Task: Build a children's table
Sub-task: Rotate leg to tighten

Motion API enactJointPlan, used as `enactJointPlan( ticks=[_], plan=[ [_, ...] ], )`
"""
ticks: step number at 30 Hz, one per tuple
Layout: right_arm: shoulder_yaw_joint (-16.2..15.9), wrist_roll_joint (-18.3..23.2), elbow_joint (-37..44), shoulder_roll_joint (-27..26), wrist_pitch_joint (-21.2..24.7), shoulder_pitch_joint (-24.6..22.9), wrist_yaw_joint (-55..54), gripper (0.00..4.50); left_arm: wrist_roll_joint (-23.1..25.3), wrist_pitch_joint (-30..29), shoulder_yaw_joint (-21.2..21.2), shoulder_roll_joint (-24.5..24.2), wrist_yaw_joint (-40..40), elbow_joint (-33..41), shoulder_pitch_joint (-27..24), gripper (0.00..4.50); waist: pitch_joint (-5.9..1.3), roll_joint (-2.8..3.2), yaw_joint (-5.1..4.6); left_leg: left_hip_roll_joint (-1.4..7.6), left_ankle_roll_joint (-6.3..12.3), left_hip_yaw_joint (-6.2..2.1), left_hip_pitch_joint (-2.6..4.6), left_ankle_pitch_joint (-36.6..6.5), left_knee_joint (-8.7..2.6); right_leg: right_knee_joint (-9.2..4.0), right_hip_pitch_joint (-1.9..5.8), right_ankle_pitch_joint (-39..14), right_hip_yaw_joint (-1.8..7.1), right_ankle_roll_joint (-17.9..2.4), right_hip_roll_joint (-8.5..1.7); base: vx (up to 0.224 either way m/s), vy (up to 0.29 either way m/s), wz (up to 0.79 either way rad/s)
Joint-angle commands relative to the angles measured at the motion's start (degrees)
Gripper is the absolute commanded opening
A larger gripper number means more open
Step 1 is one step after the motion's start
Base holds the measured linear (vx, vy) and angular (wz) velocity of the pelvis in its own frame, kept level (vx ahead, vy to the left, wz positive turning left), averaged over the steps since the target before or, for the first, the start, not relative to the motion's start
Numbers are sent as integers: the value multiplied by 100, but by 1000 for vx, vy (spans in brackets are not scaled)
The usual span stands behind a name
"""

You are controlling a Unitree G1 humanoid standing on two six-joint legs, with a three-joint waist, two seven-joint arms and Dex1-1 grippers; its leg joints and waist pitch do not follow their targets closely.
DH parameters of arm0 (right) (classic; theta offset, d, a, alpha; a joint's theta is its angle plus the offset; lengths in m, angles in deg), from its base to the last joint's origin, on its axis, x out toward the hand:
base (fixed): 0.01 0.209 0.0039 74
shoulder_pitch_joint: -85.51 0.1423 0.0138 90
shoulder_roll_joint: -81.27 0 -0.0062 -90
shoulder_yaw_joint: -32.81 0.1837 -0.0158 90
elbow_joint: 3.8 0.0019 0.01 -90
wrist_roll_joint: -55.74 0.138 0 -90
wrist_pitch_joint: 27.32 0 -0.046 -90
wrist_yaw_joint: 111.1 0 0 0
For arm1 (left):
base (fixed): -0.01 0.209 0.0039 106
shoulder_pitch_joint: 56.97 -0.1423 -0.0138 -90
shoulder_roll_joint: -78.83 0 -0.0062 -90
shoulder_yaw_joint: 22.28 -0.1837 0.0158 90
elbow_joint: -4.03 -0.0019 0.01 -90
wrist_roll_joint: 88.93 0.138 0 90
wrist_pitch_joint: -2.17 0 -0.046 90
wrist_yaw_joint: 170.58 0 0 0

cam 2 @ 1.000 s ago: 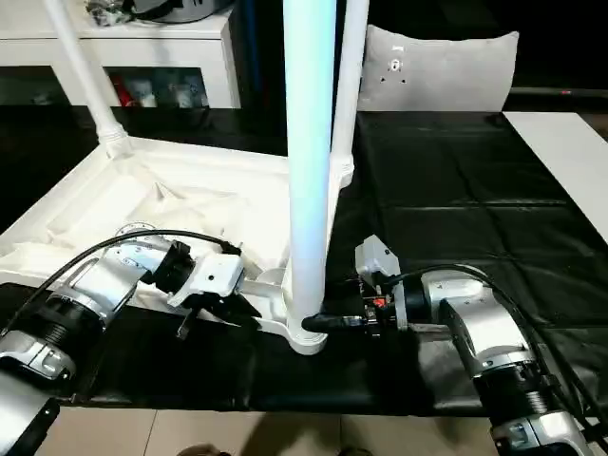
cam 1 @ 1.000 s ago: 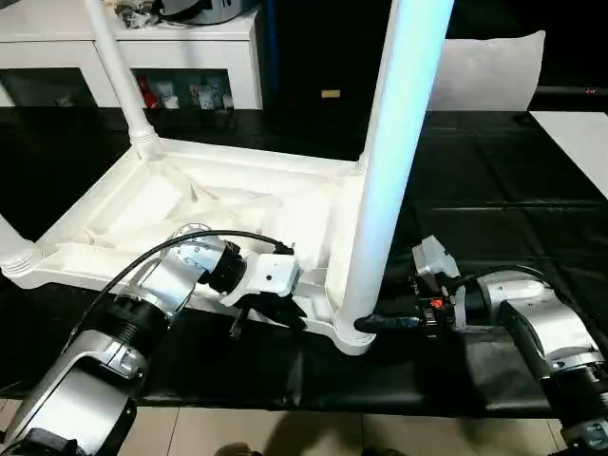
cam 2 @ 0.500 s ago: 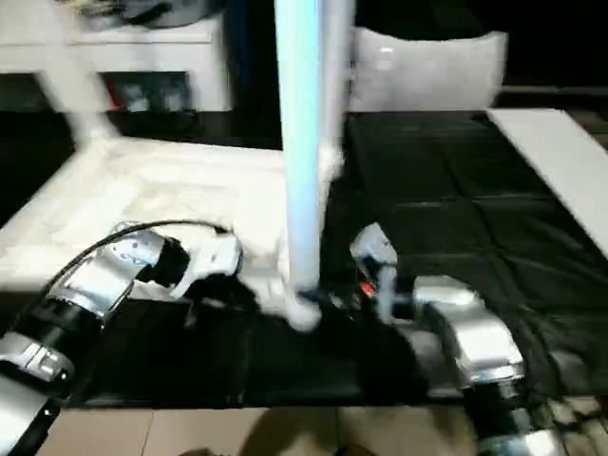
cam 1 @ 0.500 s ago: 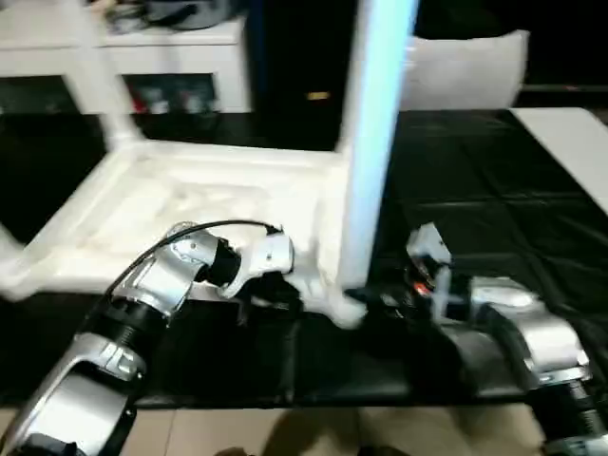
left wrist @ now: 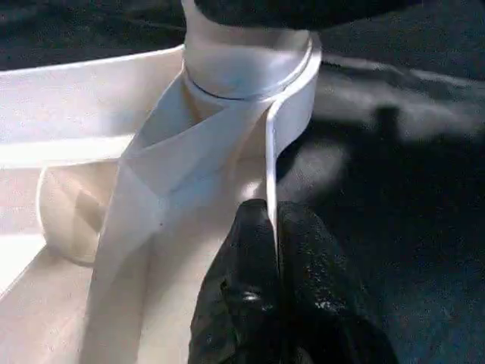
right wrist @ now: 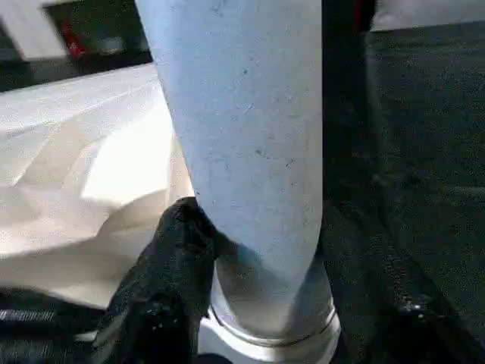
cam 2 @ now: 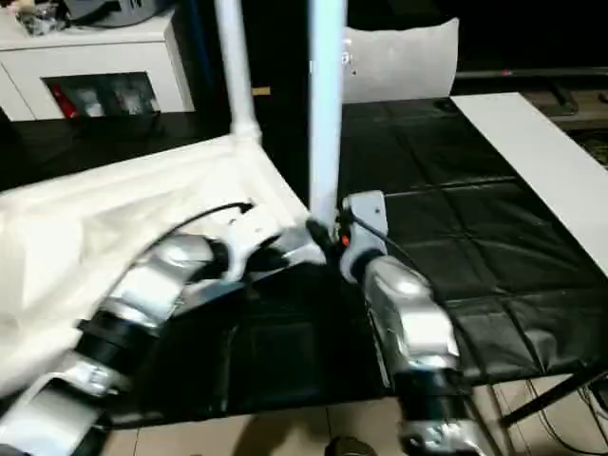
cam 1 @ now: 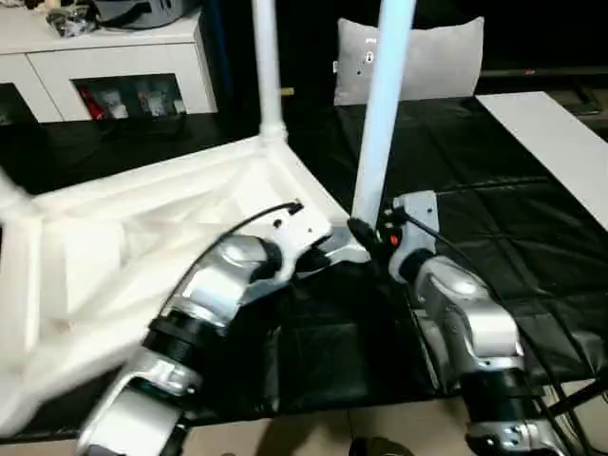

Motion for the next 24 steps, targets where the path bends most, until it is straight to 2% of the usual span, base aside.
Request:
enactJointPlan(
  ticks=[1, 3, 4, 5, 7, 10, 13, 14, 15, 16, 20, 21, 24],
  plan=[
    [47, 205, -23, -137, -142, 13, -58, 273, -150, 137, 2, 171, 38, 481, 102, 0, -506, -52, 74, 22, 520, 36, -65, -638, -357, -345, 473, -1526, 273, -965, -175, 0, 0, 0],
    [44, 170, 7, -50, -224, -48, 23, 273, -158, 188, -36, 138, -22, 484, 80, 0, -537, -40, 130, 28, 660, 37, -71, -282, -325, -269, 474, -1004, 291, -1118, -162, 0, 0, 0],
    [34, 155, 39, 28, -284, -103, 93, 301, -163, 217, -54, 106, -49, 471, 59, 0, -548, -42, 143, 27, 703, 42, -74, -195, -314, -244, 472, -864, 295, -1159, -159, 0, 0, 0],
    [38, 146, 71, 113, -353, -156, 164, 301, -146, 259, -71, 71, -51, 427, 51, 0, -537, -44, 183, 30, 800, 55, -68, -92, -305, -234, 451, -721, 300, -1227, -150, 0, 0, 0],
    [57, 192, 109, 207, -438, -214, 320, 311, -146, 342, -97, 25, -101, 372, 44, 0, -528, -40, 228, 31, 866, 65, -61, -161, -306, -246, 452, -806, 296, -1246, -154, 0, 0, 0],
    [72, 292, 184, 515, -609, -334, 795, 341, -176, 533, -123, -90, -246, 238, 38, 0, -499, -38, 297, 49, 754, 80, -39, -528, -327, -311, 447, -1269, 300, -1103, -160, 0, 0, 0],
    [70, 547, 268, 1178, -750, -485, 1877, 358, -221, 881, -198, -357, -643, 18, 53, 0, -490, -46, 320, 26, 726, 82, -40, -763, -335, -371, 468, -1554, 280, -958, -153, 0, 0, 0],
    [70, 547, 268, 1178, -750, -485, 1877, 358, -221, 881, -198, -357, -643, 18, 53, 0, -480, -44, 326, 50, 692, 72, -37, -823, -345, -365, 456, -1630, 290, -922, -151, 0, 0, 0],
    [-2, 692, 328, 1697, -812, -568, 2682, 384, -262, 1232, -290, -579, -1040, -122, 72, 0, -473, -56, 322, 38, 675, 72, -47, -922, -345, -381, 464, -1736, 277, -886, -144, 0, 0, 0],
    [-2, 692, 328, 1697, -812, -568, 2682, 384, -262, 1232, -290, -579, -1040, -122, 72, 0, -474, -58, 335, 38, 677, 72, -34, -968, -347, -394, 467, -1796, 276, -862, -148, 0, 0, 0],
    [-213, 1032, 478, 2519, -542, -665, 4107, 400, -280, 1756, -519, -1015, -1808, -310, 119, 0, -440, -75, 345, 43, 650, 71, -14, -1234, -358, -458, 440, -2298, 267, -733, -156, 0, 0, 0],
    [-288, 1073, 463, 2745, -507, -652, 4461, 400, -322, 1907, -578, -1142, -2103, -340, 134, 0, -434, -97, 345, 37, 646, 72, -16, -1287, -361, -471, 443, -2412, 253, -702, -150, 0, 0, 0],
    [-434, 1041, 310, 2995, -625, -546, 4946, 400, -371, 2274, -726, -1377, -2660, -404, 166, 0, -384, -93, 365, 43, 524, 67, 70, -1589, -373, -571, 385, -3144, 223, -503, -173, 0, 0, 0]
  ],
)
